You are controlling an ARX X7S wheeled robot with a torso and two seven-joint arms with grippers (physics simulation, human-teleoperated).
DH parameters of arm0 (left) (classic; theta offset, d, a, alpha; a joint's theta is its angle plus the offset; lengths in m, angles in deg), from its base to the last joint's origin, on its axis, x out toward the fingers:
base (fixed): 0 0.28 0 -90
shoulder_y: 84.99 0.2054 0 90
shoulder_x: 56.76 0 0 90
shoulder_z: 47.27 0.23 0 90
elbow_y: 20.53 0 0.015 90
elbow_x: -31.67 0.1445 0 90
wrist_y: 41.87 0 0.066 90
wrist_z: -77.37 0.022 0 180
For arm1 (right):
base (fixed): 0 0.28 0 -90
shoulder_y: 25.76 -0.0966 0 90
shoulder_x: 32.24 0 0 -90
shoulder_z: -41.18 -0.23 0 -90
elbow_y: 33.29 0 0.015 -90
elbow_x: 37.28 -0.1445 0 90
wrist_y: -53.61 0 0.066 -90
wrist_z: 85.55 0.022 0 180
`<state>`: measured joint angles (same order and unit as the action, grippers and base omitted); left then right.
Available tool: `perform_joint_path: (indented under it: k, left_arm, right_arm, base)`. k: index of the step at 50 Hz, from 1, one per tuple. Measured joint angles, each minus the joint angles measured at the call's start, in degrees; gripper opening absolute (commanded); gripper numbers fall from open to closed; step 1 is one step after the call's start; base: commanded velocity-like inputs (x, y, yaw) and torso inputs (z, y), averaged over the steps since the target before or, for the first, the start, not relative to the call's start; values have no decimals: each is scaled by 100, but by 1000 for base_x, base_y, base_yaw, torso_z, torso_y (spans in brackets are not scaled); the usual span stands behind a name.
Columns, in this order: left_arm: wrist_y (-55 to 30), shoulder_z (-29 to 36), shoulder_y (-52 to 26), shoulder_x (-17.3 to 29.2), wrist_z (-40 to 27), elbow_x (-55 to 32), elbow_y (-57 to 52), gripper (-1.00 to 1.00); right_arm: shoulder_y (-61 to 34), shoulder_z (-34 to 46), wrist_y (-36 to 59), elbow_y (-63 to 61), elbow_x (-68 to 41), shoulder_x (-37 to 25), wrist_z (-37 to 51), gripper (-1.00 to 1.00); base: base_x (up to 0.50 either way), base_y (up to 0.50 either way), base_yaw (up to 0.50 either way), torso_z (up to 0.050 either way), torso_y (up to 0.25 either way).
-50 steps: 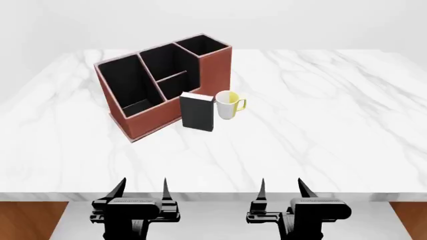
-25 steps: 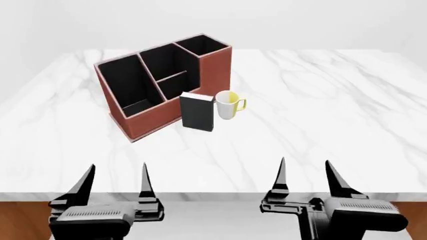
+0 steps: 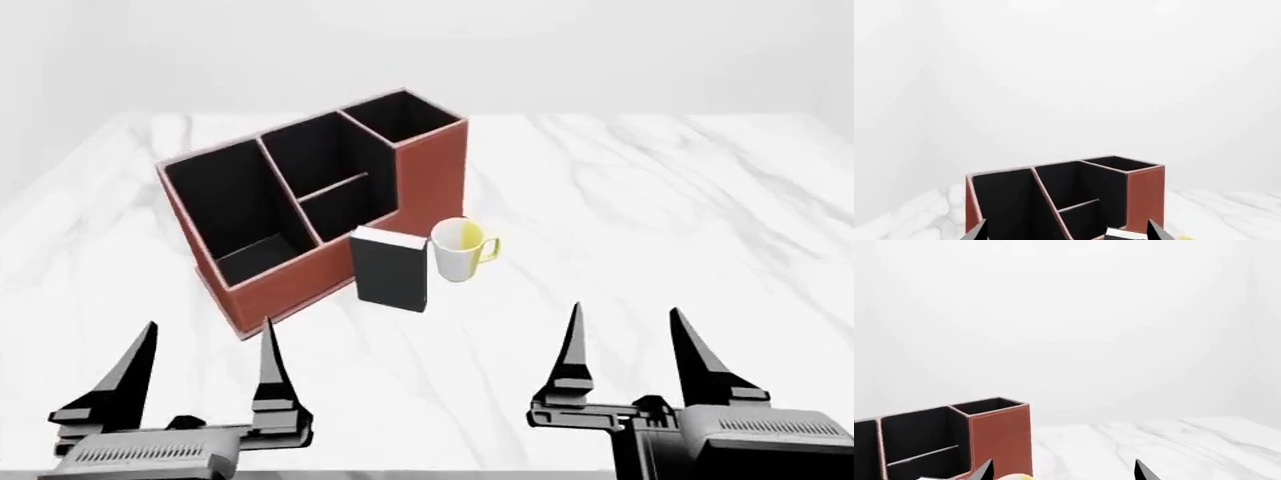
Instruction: Pick up the book and place it in the right compartment of the caddy.
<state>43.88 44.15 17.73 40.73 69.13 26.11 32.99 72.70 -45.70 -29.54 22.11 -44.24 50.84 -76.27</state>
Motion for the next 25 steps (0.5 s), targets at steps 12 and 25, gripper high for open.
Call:
perform_joint_path:
  k: [12, 25]
  left_arm:
    - [47, 54, 38, 81, -89, -17, -53, 100]
    - [66, 100, 49, 146, -175, -30, -70, 100]
  right_arm:
    - [22, 80, -28, -19, -11, -92, 84, 100]
    - [38, 144, -76, 2, -46, -168, 161, 100]
  base:
    - [500, 0, 0, 0, 0]
    - [500, 0, 0, 0, 1]
